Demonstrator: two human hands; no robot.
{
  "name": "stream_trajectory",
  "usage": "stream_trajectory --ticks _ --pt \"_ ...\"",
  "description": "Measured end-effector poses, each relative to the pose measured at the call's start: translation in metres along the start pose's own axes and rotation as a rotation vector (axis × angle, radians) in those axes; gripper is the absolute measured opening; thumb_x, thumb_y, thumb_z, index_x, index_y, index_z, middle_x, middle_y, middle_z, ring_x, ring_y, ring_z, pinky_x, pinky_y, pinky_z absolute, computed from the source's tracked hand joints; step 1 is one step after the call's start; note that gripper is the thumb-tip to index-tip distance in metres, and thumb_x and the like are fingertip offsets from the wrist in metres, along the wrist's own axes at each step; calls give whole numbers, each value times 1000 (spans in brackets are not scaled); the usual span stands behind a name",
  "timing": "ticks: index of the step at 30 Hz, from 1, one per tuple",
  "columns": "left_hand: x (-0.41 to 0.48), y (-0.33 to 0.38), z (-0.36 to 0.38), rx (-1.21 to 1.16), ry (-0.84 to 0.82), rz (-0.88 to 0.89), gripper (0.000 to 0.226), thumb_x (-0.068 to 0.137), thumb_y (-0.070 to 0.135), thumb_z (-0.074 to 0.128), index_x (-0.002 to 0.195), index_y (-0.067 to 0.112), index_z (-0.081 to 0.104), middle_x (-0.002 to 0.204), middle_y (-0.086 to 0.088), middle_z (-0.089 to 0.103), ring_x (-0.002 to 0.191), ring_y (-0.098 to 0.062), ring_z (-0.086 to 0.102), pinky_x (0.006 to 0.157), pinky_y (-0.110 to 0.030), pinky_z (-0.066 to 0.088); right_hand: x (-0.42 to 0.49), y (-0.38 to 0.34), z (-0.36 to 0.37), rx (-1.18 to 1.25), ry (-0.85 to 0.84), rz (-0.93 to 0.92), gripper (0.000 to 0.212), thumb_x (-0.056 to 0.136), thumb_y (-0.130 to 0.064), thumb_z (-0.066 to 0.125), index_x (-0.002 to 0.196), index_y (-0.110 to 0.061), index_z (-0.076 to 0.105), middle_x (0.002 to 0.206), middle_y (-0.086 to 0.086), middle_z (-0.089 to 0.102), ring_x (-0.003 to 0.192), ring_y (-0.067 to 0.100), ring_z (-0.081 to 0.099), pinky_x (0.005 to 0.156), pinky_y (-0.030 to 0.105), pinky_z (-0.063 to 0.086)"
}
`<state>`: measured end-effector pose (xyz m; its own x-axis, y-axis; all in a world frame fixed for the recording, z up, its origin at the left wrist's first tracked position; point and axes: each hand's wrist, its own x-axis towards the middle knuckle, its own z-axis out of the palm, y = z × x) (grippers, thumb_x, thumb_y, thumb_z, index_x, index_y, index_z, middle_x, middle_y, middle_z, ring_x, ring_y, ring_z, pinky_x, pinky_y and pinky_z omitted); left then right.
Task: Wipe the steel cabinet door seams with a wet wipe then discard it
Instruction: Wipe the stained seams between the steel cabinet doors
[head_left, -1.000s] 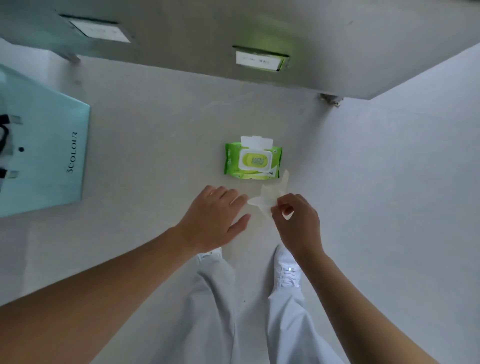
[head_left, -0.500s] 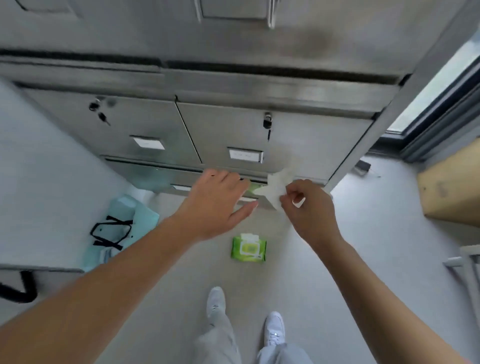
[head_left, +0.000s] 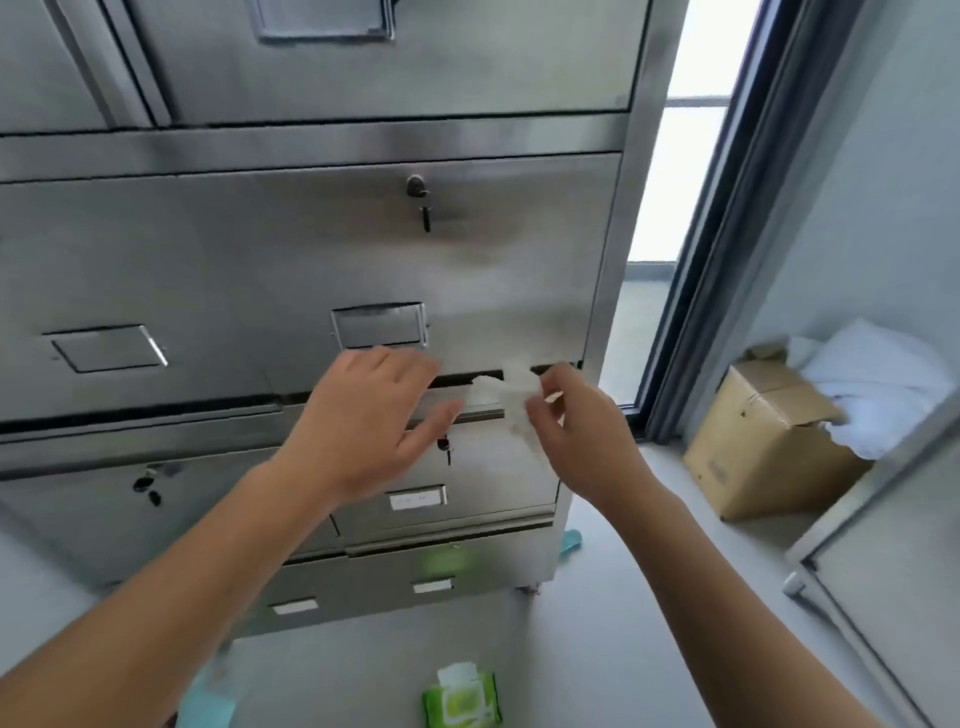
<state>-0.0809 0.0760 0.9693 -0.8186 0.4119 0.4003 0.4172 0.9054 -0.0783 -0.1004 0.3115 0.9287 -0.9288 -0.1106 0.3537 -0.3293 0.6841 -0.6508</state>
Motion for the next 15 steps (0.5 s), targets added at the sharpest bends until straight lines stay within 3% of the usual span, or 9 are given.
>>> stream_trajectory --ticks 3,6,11,13,15 --pt "30 11 7 -70 -7 126 75 103 63 13 127 12 62 124 -8 68 112 -31 64 98 -47 47 -19 5 -25 -45 93 106 14 103 -32 49 93 -23 47 79 -7 60 69 8 59 58 23 45" --pt "67 51 13 -178 -4 273 79 102 66 10 129 13 61 127 -9 68 114 -33 64 98 -50 47 -51 18 -67 -82 195 235 17 103 -31 50 90 -20 46 72 -12 56 60 0 56 51 12 38" --pt "111 173 5 -303 75 576 72 103 63 17 126 14 65 125 -6 70 109 -30 68 93 -47 52 -132 45 -156 -227 459 455 17 100 -31 54 88 -21 49 75 -4 63 62 11 57 56 26 44" --pt "119 227 -1 -367 66 686 66 103 63 21 127 17 63 127 -3 68 111 -28 66 96 -46 50 -168 54 -191 -283 559 533 15 98 -32 55 88 -22 50 76 -3 64 66 18 59 63 37 48" --pt "124 280 -9 -401 67 795 66 102 65 20 129 20 60 130 0 66 115 -26 64 98 -46 47 -204 59 -224 -309 662 595 16 98 -33 56 86 -23 49 73 -3 63 65 20 57 65 38 47"
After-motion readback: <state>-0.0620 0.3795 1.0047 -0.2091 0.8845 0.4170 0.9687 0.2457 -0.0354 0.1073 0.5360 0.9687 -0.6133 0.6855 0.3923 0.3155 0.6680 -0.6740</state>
